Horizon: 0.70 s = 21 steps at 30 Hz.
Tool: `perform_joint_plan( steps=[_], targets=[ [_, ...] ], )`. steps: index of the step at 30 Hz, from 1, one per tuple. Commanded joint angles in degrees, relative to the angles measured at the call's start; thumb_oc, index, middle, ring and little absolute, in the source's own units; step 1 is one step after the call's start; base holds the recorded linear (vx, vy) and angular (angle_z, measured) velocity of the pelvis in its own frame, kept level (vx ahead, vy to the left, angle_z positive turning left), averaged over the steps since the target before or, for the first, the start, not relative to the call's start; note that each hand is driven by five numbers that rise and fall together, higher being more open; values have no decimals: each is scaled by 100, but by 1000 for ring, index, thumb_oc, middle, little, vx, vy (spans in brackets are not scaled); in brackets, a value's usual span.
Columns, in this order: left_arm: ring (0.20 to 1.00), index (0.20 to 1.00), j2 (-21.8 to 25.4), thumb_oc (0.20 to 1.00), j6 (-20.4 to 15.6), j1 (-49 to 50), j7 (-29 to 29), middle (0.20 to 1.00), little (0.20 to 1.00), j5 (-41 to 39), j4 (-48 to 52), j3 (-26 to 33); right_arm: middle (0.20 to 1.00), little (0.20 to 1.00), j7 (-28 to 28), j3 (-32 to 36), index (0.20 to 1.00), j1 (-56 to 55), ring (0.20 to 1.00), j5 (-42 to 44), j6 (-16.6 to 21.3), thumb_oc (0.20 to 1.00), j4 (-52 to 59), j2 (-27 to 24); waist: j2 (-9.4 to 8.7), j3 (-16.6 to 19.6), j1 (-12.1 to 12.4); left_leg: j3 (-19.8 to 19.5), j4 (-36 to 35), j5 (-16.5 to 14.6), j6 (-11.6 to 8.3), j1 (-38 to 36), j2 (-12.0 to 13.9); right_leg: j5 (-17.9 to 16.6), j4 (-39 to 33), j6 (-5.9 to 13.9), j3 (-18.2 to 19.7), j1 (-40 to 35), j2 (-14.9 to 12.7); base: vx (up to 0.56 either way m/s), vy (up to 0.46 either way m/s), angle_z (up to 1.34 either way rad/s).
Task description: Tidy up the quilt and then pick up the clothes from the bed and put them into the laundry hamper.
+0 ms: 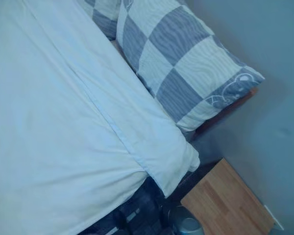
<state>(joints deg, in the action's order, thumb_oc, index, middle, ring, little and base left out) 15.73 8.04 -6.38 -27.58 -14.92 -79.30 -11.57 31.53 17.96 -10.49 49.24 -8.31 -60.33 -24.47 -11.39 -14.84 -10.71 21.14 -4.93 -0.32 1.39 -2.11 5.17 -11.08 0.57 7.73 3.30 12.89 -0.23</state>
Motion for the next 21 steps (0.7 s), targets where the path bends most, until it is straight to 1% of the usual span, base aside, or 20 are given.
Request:
perform_joint_plan(
  steps=[1, 2, 3, 4, 5, 6, 7, 8, 9, 10, 11, 12, 13, 14, 15, 16, 19, 21],
  targets=[
    [1000, 1000, 145, 1000, 165, -107, -271, 1000, 1000, 122, 36, 31, 580, 580, 1333, -434, 580, 852, 580, -1260, 562, 580, 3352, -931, 76, -102, 91, -1117, 201, 9, -209, 608, -2, 52, -68, 288, 255, -138, -596, -61, -4, -1],
    [1000, 1000, 142, 1000, 165, -77, -271, 1000, 1000, 118, 68, 32, 253, 253, 1104, -459, 253, 926, 253, -1652, 787, 253, 3641, -995, 92, -124, 92, -1132, 200, -6, -201, 611, -14, 69, -72, 286, 239, -143, -599, -59, 10, 13],
    [1000, 1000, 123, 1000, 121, -25, -269, 1000, 1000, 154, 80, 78, 200, 200, 1125, -589, 200, 1091, 200, -2058, 702, 200, 4601, -1143, 109, -149, 101, -1124, 176, 11, -195, 630, -28, 58, -112, 282, 207, -120, -613, 0, 0, 0],
    [1000, 1000, 124, 1000, 107, -18, -268, 1000, 1000, 157, 82, 78, 200, 200, 1230, -598, 200, 1139, 200, -1983, 465, 200, 4938, -1206, 105, -138, 103, -1117, 171, 31, -197, 658, -35, 44, -120, 279, 210, -89, -617, -45, 40, -40],
    [1000, 1000, 43, 1000, 65, 23, -303, 1000, 1000, 95, 101, 35, 200, 200, 1051, -687, 200, 1526, 200, -2345, 106, 200, 6269, -1538, 156, -190, 129, -1094, 141, 21, -201, 697, -69, 60, -186, 278, 169, -59, -636, -55, 44, -60],
    [1000, 1000, 11, 1000, 71, -9, -318, 1000, 1000, 54, 83, 17, 200, 200, 946, -767, 200, 1730, 200, -2475, 87, 200, 6622, -1667, 163, -194, 141, -1071, 123, 53, -208, 747, -93, 32, -226, 270, 171, -10, -645, -46, 46, -37],
    [1000, 1000, 8, 1000, 71, -12, -318, 1000, 1000, 54, 82, 20, 200, 200, 944, -769, 200, 1736, 200, -2477, 87, 200, 6620, -1669, 165, -193, 136, -1072, 122, 54, -207, 750, -94, 31, -227, 271, 170, -8, -646, -45, 46, 10],
    [1000, 1000, -111, 1000, 120, -84, -371, 1000, 1000, -72, 41, -67, 200, 200, 440, -1052, 200, 2285, 200, -2851, 155, 200, 7453, -1831, 213, -283, 169, -1035, 104, 47, -223, 786, -127, 34, -276, 265, 119, 18, -674, -68, 66, 55],
    [1000, 1000, -212, 1000, 79, -118, -421, 1000, 1000, -118, 5, -115, 200, 200, 348, -1275, 200, 2648, 200, -2963, 118, 200, 7631, -1893, 240, -334, 210, -1012, 82, 86, -234, 849, -165, 11, -295, 248, 99, 83, -694, -81, 97, 64],
    [1000, 1000, -298, 1000, 42, -127, -444, 1000, 1000, -186, -28, -163, 200, 200, 164, -1457, 200, 2919, 200, -3116, 171, 200, 7741, -1907, 291, -399, 237, -1016, 81, 68, -238, 860, -188, 29, -314, 241, 54, 77, -710, -83, 76, 41],
    [1000, 1000, -339, 1000, 18, -138, -450, 1000, 1000, -212, -44, -194, 200, 200, 127, -1580, 200, 3074, 200, -3189, 147, 200, 7821, -1910, 309, -422, 265, -1005, 75, 96, -246, 899, -207, 14, -321, 231, 45, 115, -724, -52, 68, 0],
    [1000, 1000, -407, 1000, 0, -153, -450, 1000, 1000, -295, -72, -231, 200, 200, -79, -1751, 200, 3283, 200, -3267, 225, 200, 7893, -1917, 350, -464, 294, -998, 80, 102, -255, 942, -229, 18, -326, 220, 18, 148, -744, -89, 60, -21],
    [1000, 1000, -495, 1000, -68, -162, -434, 1000, 1000, -359, -82, -351, 200, 200, -45, -2122, 200, 3692, 200, -3508, 142, 200, 7986, -1819, 434, -577, 397, -999, 86, 128, -269, 1006, -275, 12, -334, 197, -40, 192, -775, -69, 49, -11],
    [1000, 1000, -502, 1000, -75, -164, -434, 1000, 1000, -366, -82, -351, 200, 200, -33, -2159, 200, 3740, 200, -3535, 134, 200, 7976, -1811, 442, -588, 394, -1004, 89, 129, -270, 1015, -277, 13, -333, 195, -49, 194, -777, -75, 30, 13],
    [1000, 1000, -521, 1000, -97, -154, -421, 1000, 1000, -383, -69, -397, 200, 200, -18, -2269, 200, 3882, 200, -3630, 110, 200, 7979, -1778, 478, -629, 442, -1007, 89, 137, -274, 1046, -292, 19, -335, 184, -75, 207, -786, -89, 15, 33],
    [1000, 1000, -550, 1000, -142, -180, -354, 1000, 1000, -394, -64, -482, 200, 200, 68, -2546, 200, 4317, 200, -3848, 44, 200, 7873, -1653, 566, -736, 546, -1015, 82, 170, -286, 1126, -317, 31, -340, 161, -159, 247, -813, -101, 18, 20],
    [1000, 1000, -544, 1000, -184, -212, -258, 1000, 1000, -364, -57, -584, 200, 200, 125, -2781, 200, 4743, 200, -3929, -28, 200, 7760, -1521, 653, -809, 664, -1052, 74, 204, -307, 1196, -340, 48, -329, 141, -251, 280, -834, -61, 9, 9],
    [1000, 1000, -514, 1000, -169, -266, -169, 1000, 1000, -333, -41, -642, 200, 200, -16, -2932, 200, 5029, 200, -3961, 1, 200, 7737, -1395, 683, -815, 726, -1085, 55, 219, -328, 1219, -353, 60, -329, 134, -313, 290, -844, -22, 8, 26]
  ],
)
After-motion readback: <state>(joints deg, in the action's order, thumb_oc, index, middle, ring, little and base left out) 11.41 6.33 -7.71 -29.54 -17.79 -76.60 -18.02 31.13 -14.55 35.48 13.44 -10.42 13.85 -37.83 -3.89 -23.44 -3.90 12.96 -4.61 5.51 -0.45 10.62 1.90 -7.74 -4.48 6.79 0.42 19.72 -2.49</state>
